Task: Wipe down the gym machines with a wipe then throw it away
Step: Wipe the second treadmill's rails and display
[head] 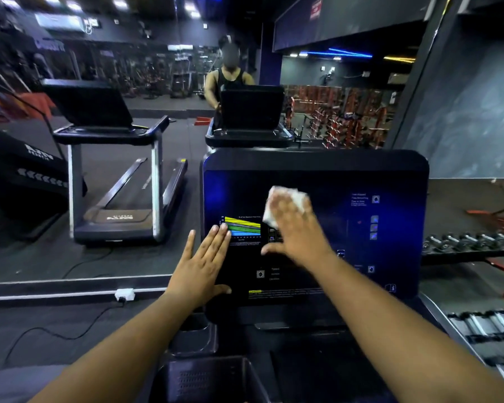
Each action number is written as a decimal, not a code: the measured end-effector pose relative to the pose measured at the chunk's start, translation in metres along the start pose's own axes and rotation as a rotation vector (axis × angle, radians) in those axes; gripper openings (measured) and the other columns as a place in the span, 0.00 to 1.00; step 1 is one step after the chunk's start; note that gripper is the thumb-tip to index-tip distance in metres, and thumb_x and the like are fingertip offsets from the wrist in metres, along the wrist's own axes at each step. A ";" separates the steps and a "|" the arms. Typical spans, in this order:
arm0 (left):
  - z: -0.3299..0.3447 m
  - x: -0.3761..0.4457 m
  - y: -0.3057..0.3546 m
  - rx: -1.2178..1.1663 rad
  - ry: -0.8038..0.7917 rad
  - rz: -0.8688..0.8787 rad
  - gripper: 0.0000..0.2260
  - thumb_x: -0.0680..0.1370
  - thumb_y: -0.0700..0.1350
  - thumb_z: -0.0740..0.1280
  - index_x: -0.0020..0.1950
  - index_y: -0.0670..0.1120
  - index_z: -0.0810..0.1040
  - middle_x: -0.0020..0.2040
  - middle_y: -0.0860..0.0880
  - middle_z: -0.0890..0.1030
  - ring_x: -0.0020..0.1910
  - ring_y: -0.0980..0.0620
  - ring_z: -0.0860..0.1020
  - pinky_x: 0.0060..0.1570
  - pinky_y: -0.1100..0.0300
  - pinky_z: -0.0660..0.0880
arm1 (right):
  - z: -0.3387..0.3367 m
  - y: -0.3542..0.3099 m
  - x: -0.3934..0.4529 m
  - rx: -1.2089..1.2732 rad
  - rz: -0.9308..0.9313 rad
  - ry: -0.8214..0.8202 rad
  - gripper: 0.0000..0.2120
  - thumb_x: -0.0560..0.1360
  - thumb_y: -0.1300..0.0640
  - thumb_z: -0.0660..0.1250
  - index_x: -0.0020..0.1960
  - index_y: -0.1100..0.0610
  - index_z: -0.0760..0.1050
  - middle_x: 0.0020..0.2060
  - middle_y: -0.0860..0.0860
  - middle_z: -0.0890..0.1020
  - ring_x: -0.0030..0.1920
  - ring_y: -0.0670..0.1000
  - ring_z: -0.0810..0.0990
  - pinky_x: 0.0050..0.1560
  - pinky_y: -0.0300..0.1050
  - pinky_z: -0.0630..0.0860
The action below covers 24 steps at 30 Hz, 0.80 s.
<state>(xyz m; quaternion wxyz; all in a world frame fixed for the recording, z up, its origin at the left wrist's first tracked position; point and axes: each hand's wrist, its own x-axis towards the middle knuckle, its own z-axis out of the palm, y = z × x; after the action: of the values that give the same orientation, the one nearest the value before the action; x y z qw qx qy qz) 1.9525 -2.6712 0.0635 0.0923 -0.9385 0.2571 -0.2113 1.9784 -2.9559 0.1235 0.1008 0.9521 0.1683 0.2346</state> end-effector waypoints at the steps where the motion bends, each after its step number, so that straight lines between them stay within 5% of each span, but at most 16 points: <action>1: 0.001 -0.001 0.000 -0.004 -0.005 -0.001 0.63 0.66 0.74 0.70 0.83 0.42 0.41 0.84 0.45 0.40 0.83 0.46 0.42 0.78 0.33 0.46 | -0.010 0.013 0.007 0.027 0.098 0.020 0.58 0.69 0.20 0.51 0.82 0.59 0.38 0.81 0.55 0.40 0.82 0.55 0.43 0.78 0.62 0.37; 5: 0.003 0.000 -0.002 -0.009 -0.005 0.007 0.63 0.65 0.75 0.70 0.83 0.42 0.42 0.84 0.45 0.41 0.83 0.46 0.43 0.78 0.33 0.47 | -0.015 0.008 0.005 0.132 0.313 0.051 0.62 0.68 0.19 0.52 0.81 0.62 0.33 0.79 0.57 0.32 0.80 0.58 0.33 0.78 0.62 0.33; 11: 0.004 -0.002 -0.002 -0.001 -0.005 0.008 0.63 0.65 0.74 0.71 0.83 0.42 0.42 0.84 0.45 0.43 0.83 0.47 0.44 0.78 0.34 0.46 | 0.055 -0.085 -0.070 0.067 -0.040 -0.125 0.62 0.66 0.18 0.52 0.82 0.64 0.46 0.82 0.61 0.46 0.81 0.61 0.46 0.76 0.67 0.55; 18: 0.003 0.000 -0.005 0.018 0.012 0.022 0.62 0.67 0.76 0.67 0.83 0.42 0.40 0.84 0.45 0.40 0.83 0.47 0.41 0.79 0.35 0.41 | 0.085 -0.083 -0.124 -0.090 -0.352 -0.348 0.59 0.67 0.18 0.50 0.83 0.58 0.50 0.82 0.54 0.50 0.82 0.55 0.50 0.77 0.61 0.53; 24: 0.002 0.008 -0.009 0.036 0.031 0.065 0.61 0.66 0.77 0.66 0.84 0.41 0.44 0.84 0.43 0.46 0.83 0.46 0.44 0.80 0.38 0.45 | 0.038 -0.021 -0.047 -0.113 -0.269 -0.165 0.58 0.67 0.18 0.50 0.83 0.57 0.49 0.82 0.53 0.51 0.82 0.55 0.51 0.79 0.64 0.48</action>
<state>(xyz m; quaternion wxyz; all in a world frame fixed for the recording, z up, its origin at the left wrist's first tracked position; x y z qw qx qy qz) 1.9638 -2.6681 0.0668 0.1122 -0.9244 0.2850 -0.2275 1.9514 -2.9576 0.0656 0.1983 0.9297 0.2721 0.1493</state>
